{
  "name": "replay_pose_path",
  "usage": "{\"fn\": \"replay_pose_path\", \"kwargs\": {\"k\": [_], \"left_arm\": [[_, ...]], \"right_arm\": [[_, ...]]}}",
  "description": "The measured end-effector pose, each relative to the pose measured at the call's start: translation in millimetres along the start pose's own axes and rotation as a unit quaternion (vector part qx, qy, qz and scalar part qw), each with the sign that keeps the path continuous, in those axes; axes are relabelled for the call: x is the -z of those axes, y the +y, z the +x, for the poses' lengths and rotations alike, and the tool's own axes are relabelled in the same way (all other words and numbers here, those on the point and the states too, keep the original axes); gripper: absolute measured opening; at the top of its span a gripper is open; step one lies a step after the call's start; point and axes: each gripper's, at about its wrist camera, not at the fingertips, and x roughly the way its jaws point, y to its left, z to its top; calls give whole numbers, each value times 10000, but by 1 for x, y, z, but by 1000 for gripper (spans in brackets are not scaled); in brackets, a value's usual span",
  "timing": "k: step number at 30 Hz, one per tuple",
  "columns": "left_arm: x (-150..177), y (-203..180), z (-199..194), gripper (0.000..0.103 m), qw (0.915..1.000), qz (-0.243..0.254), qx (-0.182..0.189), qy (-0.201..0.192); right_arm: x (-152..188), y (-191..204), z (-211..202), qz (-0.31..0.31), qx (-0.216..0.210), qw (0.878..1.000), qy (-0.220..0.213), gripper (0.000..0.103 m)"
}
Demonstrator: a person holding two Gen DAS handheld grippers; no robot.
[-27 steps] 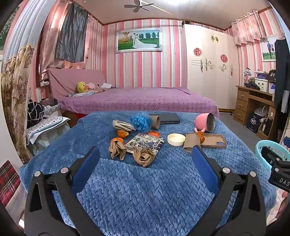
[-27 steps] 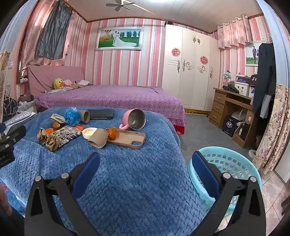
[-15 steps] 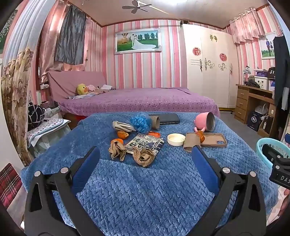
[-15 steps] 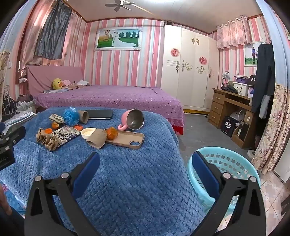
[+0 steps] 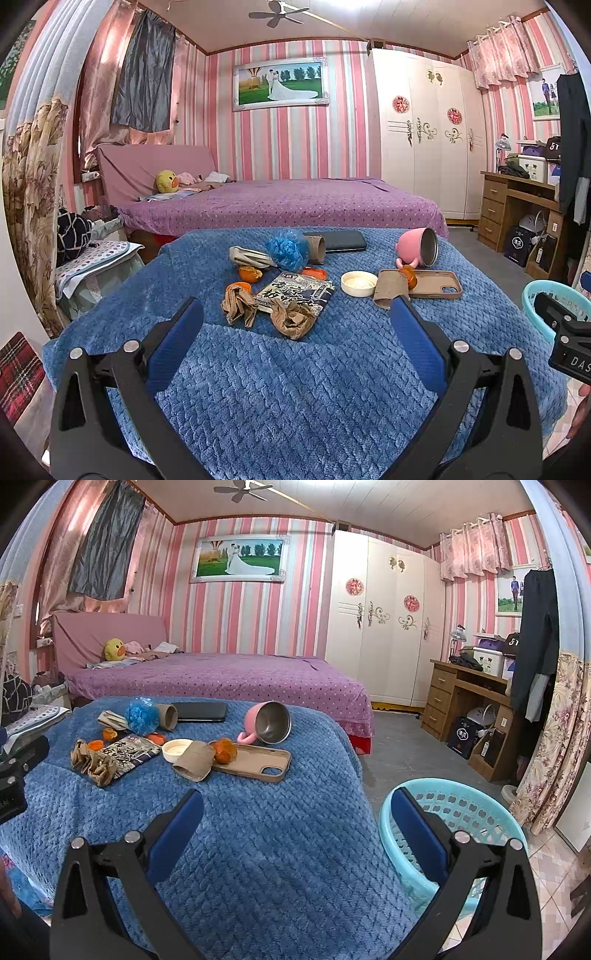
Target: Collect trash
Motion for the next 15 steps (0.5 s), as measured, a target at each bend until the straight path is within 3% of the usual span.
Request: {"fn": "replay_pose_path", "kwargs": {"k": [15], "left_arm": [[0,-1,-1,98,10000,15,1,6]], "right_arm": [[2,1,3,-16,26,10000,7,99]]}}
